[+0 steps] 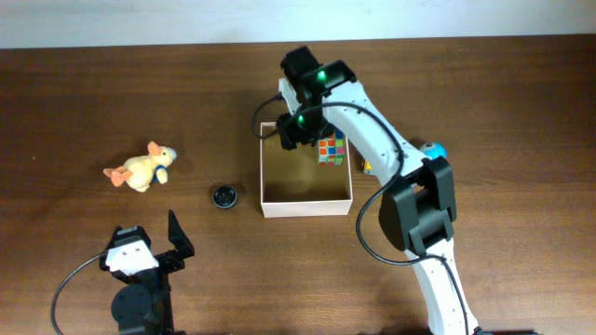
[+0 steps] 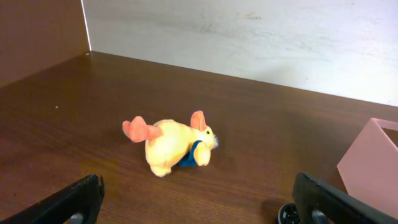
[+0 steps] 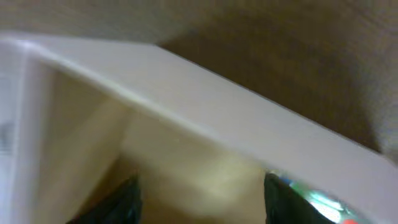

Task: Pack container
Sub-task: 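Lower the cube into the box and open the right gripper, then move the right gripper right to above the toy dump truck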

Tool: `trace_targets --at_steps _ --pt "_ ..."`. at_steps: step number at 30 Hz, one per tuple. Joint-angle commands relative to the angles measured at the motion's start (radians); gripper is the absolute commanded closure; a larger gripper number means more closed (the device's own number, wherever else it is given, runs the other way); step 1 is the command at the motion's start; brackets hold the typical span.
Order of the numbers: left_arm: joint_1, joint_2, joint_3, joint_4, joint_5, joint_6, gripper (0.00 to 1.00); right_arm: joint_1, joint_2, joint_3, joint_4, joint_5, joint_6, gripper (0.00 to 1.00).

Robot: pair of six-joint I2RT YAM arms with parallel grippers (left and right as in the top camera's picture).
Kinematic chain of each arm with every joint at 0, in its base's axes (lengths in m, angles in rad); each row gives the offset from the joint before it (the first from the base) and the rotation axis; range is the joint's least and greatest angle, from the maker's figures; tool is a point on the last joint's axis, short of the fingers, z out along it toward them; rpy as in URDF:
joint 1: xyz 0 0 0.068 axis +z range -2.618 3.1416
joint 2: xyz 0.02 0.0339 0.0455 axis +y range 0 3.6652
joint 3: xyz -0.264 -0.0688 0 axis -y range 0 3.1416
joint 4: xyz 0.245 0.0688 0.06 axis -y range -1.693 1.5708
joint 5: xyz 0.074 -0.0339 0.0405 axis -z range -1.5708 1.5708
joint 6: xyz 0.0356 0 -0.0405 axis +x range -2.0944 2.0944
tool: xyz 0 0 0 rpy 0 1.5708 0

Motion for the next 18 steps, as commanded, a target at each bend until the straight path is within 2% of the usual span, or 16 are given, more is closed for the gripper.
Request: trace_targets --at_steps 1,4,9,11,18 --pt "0.006 -0.001 -0.008 0.004 0.018 0.002 0.01 0.010 -0.030 0.175 -0.077 -0.038 -0.027 0.39" --pt "0.006 -0.001 -0.008 0.004 0.018 0.002 0.01 0.003 -0.031 0.325 -0.188 0.008 -0.039 0.39" --pt "0.006 -0.001 -0.008 0.004 0.018 0.002 0.01 -0.064 -0.031 0.497 -0.377 0.198 -0.028 0.39" --pt "0.006 -0.001 -0.008 0.004 0.018 0.002 0.01 -0.116 -0.031 0.508 -0.445 0.275 -0.011 0.38" --pt "0.006 -0.001 -0.008 0.004 0.018 0.002 0.01 -0.294 -0.034 0.466 -0.445 0.243 -0.012 0.30"
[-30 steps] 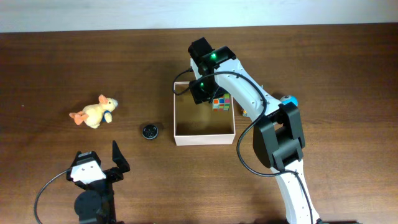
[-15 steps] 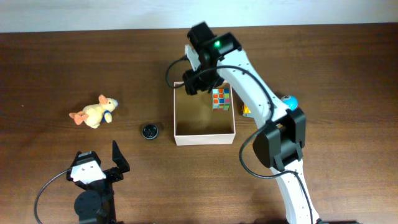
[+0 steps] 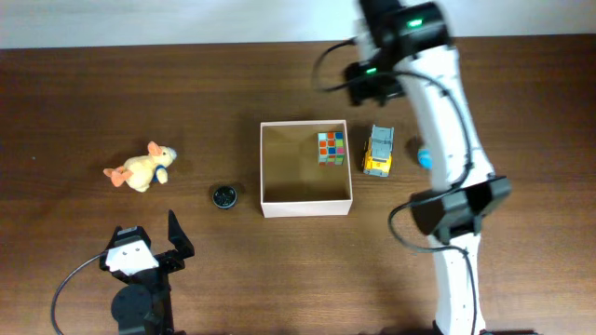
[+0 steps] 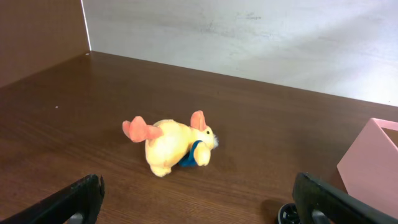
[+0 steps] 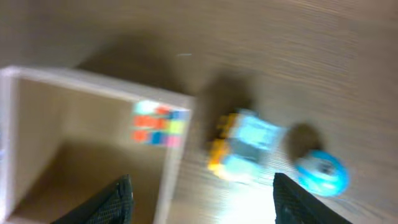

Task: Pack container
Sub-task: 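Move the right gripper right to above the toy dump truck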

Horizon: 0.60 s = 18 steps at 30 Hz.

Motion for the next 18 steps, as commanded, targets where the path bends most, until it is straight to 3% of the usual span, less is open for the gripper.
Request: trace_targets --at_steps 1,5,8,18 --pt "0.006 -0.001 -0.008 0.003 0.018 0.002 0.01 -0.071 -0.011 -0.014 -0.006 0.034 0.005 0.30" --pt "0.006 -0.001 -0.008 0.004 0.018 0.002 0.01 -0.136 -0.007 -0.058 -0.003 0.021 0.000 0.31" --pt "0.006 -0.001 -0.008 0.004 0.018 0.002 0.01 -0.158 -0.007 -0.137 0.003 -0.035 -0.024 0.39" --pt "0.006 -0.001 -0.008 0.004 0.018 0.002 0.01 -0.132 -0.007 -0.470 0.131 -0.092 -0.020 0.39"
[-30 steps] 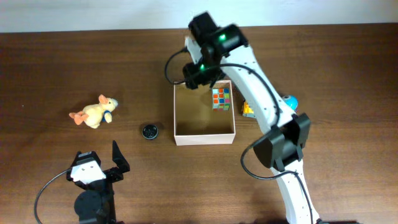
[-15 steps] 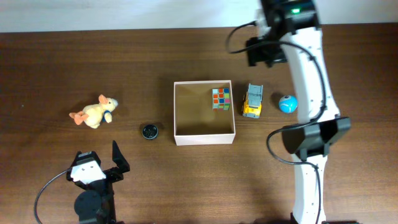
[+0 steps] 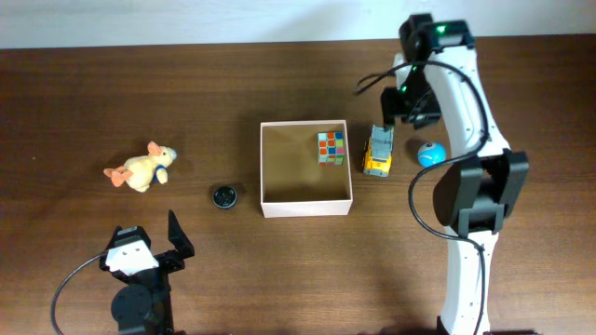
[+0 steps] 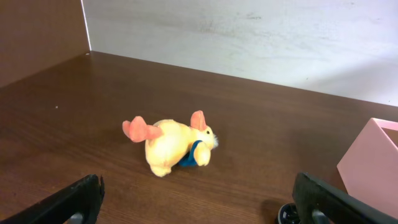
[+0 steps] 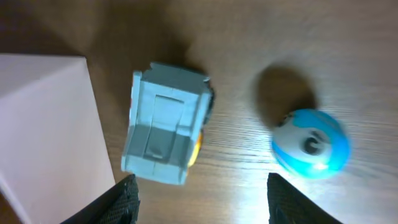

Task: Pack container
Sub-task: 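Move the right gripper right to above the toy dump truck, then lower the right gripper onto the dump truck and close on it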

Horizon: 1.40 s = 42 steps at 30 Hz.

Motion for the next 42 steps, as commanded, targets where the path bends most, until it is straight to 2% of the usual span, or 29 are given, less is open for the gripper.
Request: trace_targets --at_steps 1,10,13,16,23,36,42 --pt "0.006 -0.001 -0.008 0.003 0.018 0.002 0.01 0.015 -0.007 -0.067 0.024 -0.035 -0.006 0.39" --pt "0.006 -0.001 -0.008 0.003 0.018 0.002 0.01 0.014 -0.007 -0.090 0.064 -0.091 0.002 0.39" --pt "0.006 -0.001 -0.008 0.004 0.018 0.002 0.01 0.014 -0.007 -0.090 0.079 -0.092 0.048 0.32" --pt "0.006 -0.001 -0.008 0.003 0.018 0.002 0.01 0.014 -0.007 -0.090 0.093 -0.092 0.100 0.29" --pt "0.006 -0.001 -0.008 0.003 0.018 0.002 0.01 0.015 -0.006 -0.099 0.134 -0.078 0.187 0.29" --pt "0.006 -0.001 -0.008 0.003 0.018 0.002 0.01 0.016 -0.006 -0.266 0.201 -0.079 0.186 0.29" --pt "0.006 -0.001 -0.008 0.004 0.018 0.002 0.01 0.036 -0.006 -0.276 0.236 -0.079 0.186 0.29"
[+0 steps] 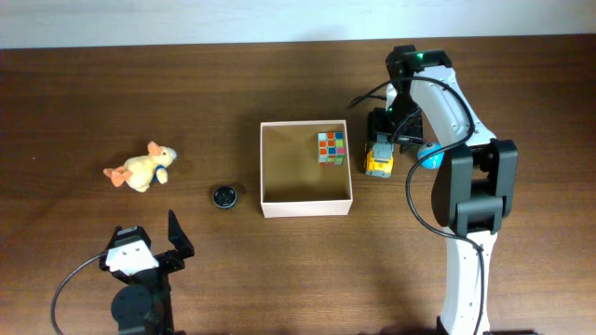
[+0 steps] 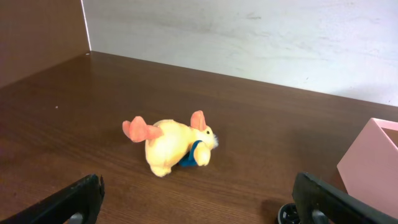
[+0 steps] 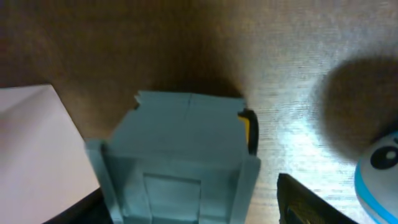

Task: Pack container
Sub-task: 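Lower the right gripper onto the dump truck and close on it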

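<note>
An open white box (image 1: 306,204) stands mid-table with a colour cube (image 1: 331,147) in its far right corner. Just right of the box lies a yellow and grey-blue toy truck (image 1: 378,160). My right gripper (image 1: 382,133) is low over it and open. In the right wrist view the truck (image 3: 180,155) fills the space between the fingers (image 3: 311,202). A blue ball (image 3: 380,174) lies to the truck's right. My left gripper (image 2: 199,208) is open near the front edge, facing a yellow plush duck (image 2: 171,143).
A small black round cap (image 1: 223,196) sits left of the box, between it and the duck (image 1: 140,167). The box's pink outer wall (image 3: 37,143) is close to the truck's left side. The ball (image 1: 428,155) is partly under my right arm.
My right gripper has come down from above the truck and ball to straddle the truck, which now fills its view. The left arm and the other objects have not moved.
My right gripper was first over the box's far edge, with the cube inside the box. Then it stood high beyond the box's far right corner, then above the truck and ball, and now low around the truck. The left arm stayed still.
</note>
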Tool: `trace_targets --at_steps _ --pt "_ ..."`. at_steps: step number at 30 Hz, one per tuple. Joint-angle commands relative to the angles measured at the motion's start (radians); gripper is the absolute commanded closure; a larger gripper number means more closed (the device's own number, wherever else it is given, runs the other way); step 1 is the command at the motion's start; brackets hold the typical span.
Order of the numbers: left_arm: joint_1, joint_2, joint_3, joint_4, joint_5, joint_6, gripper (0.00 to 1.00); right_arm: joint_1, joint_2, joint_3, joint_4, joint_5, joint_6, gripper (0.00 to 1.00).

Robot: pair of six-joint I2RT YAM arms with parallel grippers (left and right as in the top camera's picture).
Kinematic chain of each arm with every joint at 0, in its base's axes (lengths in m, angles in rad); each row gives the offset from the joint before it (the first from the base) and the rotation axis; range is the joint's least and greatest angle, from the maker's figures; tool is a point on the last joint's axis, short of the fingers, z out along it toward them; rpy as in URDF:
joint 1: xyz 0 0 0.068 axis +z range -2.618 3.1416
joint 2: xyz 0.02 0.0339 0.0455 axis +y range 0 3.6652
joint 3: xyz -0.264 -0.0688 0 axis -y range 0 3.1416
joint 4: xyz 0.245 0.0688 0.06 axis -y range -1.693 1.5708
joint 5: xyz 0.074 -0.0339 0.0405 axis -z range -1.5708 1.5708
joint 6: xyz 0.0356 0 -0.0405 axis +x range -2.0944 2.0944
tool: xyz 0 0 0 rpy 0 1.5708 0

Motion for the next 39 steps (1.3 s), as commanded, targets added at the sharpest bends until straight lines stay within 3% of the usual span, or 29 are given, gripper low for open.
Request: trace_targets --at_steps 1,28,32,39 --pt "0.006 -0.001 -0.008 0.003 0.018 0.002 0.01 0.028 -0.006 -0.008 0.015 0.001 0.013 0.29" --pt "0.006 -0.001 -0.008 0.003 0.018 0.002 0.01 0.044 -0.006 -0.010 0.040 0.109 -0.087 0.31" --pt "0.006 -0.001 -0.008 0.003 0.018 0.002 0.01 0.045 -0.006 -0.010 0.040 0.109 -0.087 0.41" --pt "0.006 -0.001 -0.008 0.003 0.018 0.002 0.01 0.045 -0.006 -0.010 0.041 0.109 -0.094 0.44"
